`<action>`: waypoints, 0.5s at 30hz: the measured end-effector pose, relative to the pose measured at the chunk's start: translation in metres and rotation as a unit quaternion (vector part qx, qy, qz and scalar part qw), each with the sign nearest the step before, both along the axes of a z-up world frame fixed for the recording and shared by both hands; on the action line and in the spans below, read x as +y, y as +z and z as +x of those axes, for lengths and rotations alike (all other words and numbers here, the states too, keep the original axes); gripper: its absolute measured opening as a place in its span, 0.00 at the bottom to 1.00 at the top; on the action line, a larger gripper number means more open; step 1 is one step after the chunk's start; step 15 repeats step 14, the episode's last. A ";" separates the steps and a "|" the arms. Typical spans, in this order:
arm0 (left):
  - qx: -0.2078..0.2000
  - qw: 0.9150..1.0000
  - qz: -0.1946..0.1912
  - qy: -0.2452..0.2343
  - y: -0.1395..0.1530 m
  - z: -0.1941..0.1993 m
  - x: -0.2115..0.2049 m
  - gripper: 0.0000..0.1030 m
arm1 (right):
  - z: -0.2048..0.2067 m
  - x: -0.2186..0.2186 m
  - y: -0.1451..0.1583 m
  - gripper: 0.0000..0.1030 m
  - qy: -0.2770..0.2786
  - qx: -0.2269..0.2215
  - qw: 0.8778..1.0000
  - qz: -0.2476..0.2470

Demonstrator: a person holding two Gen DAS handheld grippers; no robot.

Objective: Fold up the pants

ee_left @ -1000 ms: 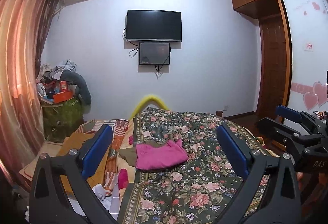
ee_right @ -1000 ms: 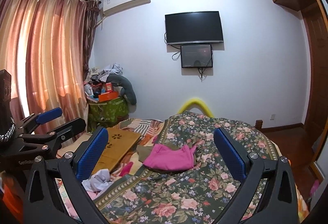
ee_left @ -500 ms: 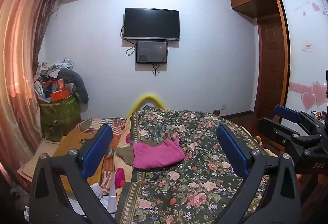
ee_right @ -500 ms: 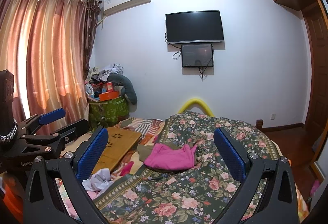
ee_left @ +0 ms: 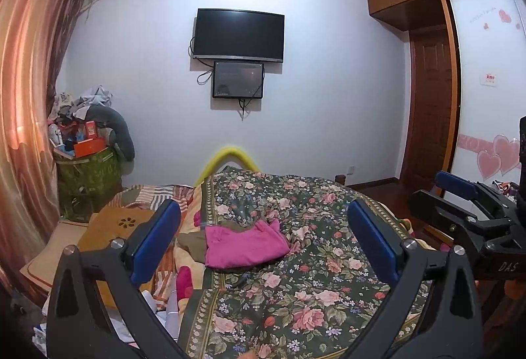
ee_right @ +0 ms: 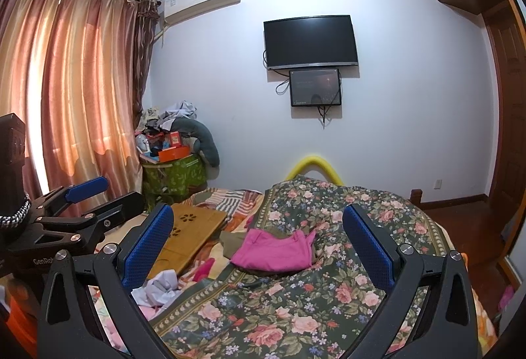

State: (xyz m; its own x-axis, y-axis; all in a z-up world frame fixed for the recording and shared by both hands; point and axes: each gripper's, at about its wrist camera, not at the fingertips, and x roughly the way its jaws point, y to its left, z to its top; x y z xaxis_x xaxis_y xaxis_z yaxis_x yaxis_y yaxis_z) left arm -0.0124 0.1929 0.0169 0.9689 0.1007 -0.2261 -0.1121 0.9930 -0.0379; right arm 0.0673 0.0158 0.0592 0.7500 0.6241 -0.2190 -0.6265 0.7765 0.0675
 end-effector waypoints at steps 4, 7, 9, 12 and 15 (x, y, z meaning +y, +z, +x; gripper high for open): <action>0.003 1.000 -0.006 -0.004 0.000 0.000 0.000 1.00 | 0.001 0.001 -0.001 0.99 -0.002 0.000 1.000 -0.001; 0.004 1.000 -0.007 -0.001 0.000 0.000 0.001 1.00 | 0.001 0.000 -0.001 0.99 -0.001 0.001 1.000 0.000; 0.005 1.000 -0.006 0.001 0.000 0.001 0.002 1.00 | 0.002 0.001 -0.002 0.99 -0.001 0.002 1.000 0.000; 0.008 1.000 -0.010 -0.001 -0.001 0.003 0.001 1.00 | 0.002 0.001 -0.003 0.99 -0.001 0.003 1.000 0.000; 0.012 1.000 -0.012 -0.003 -0.002 0.006 0.002 1.00 | 0.003 0.000 -0.004 0.99 -0.002 0.005 1.000 0.001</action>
